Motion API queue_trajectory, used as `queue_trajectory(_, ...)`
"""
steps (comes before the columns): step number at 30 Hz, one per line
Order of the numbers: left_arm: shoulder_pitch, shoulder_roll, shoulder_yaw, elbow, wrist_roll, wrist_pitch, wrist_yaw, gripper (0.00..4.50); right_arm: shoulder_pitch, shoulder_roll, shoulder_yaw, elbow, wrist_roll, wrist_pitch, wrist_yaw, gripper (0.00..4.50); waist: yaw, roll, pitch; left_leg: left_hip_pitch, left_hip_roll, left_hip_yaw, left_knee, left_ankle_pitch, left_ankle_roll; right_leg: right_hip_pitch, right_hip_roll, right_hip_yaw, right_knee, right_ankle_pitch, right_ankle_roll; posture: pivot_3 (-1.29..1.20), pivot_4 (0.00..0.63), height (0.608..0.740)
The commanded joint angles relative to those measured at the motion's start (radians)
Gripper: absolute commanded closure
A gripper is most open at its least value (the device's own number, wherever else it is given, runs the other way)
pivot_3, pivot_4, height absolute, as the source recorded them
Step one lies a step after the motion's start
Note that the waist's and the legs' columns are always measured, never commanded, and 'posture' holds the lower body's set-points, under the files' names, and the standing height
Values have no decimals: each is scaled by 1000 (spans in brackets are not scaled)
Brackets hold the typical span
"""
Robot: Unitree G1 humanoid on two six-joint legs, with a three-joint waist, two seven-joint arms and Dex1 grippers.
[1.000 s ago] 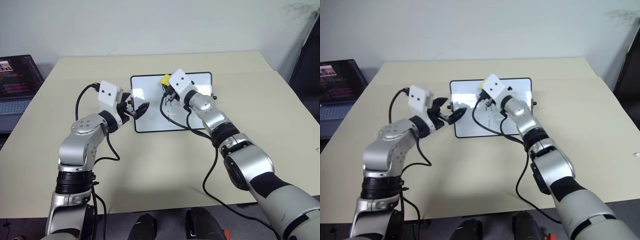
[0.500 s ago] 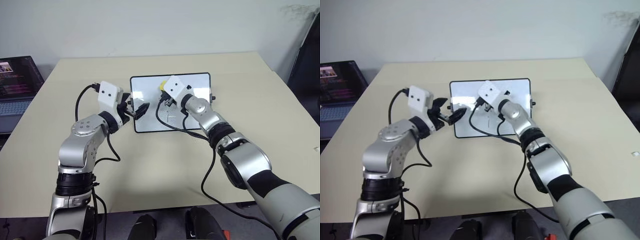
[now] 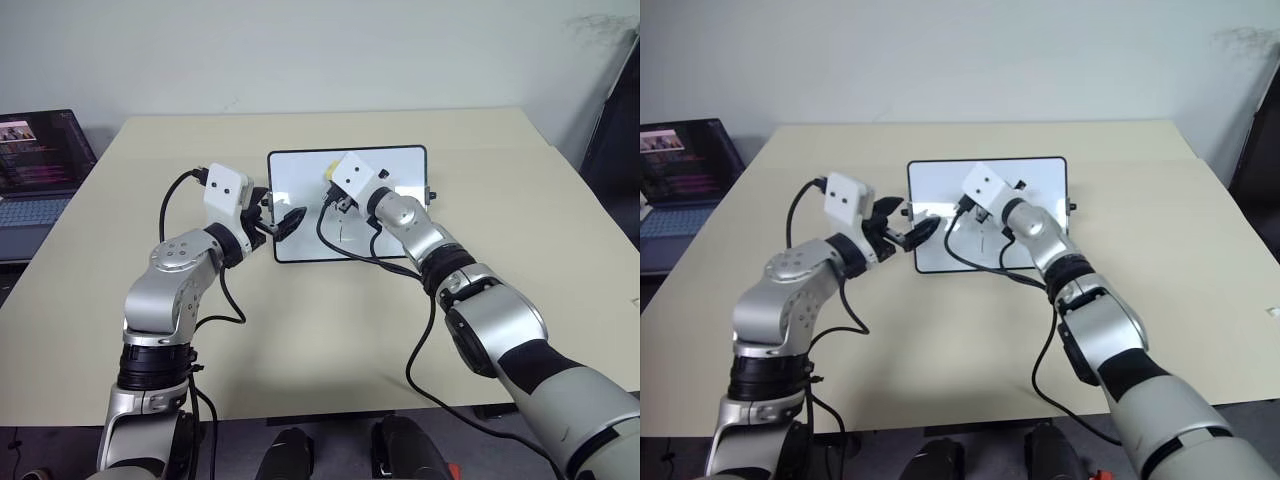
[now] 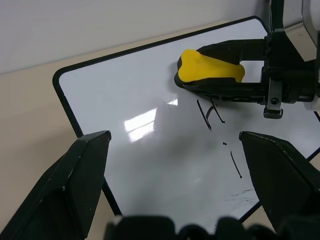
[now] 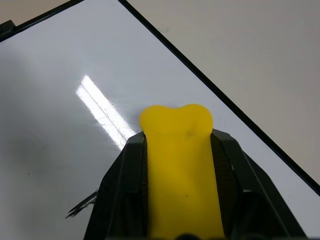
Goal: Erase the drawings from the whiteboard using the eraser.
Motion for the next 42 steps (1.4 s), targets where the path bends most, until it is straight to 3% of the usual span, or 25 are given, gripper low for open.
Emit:
queue_trajectory(1, -25, 2, 8, -9, -13, -24, -5, 0, 30, -46, -27, 21, 11, 52, -5, 3177, 3, 0, 0, 0, 0, 0, 0, 0, 0, 0, 0, 0, 0, 0, 0, 0, 150, 740)
queue_trajectory(33, -29, 0, -5, 2, -11, -41, -25, 0, 107, -87, -109, -66, 108, 130, 54, 3179, 10, -1, 0, 0, 0, -1, 7, 0, 1, 3, 1, 0, 0, 2, 4, 0, 150, 740)
queue_trajectory(37, -30, 0, -6, 1, -13, -40, -27, 0, 126, -60, -158, -198, 207, 148, 173, 3180, 9, -1, 0, -1, 1, -1, 7, 0, 1, 3, 2, 0, 0, 1, 5, 0, 150, 740)
queue_trajectory(42, -22, 4, 0, -5, -15, -37, -27, 0, 244, -68, -191, -517, 337, 244, 332, 3181, 4, 0, 0, -3, 1, -1, 6, 0, 1, 0, 2, 0, -1, 4, 1, 0, 150, 740)
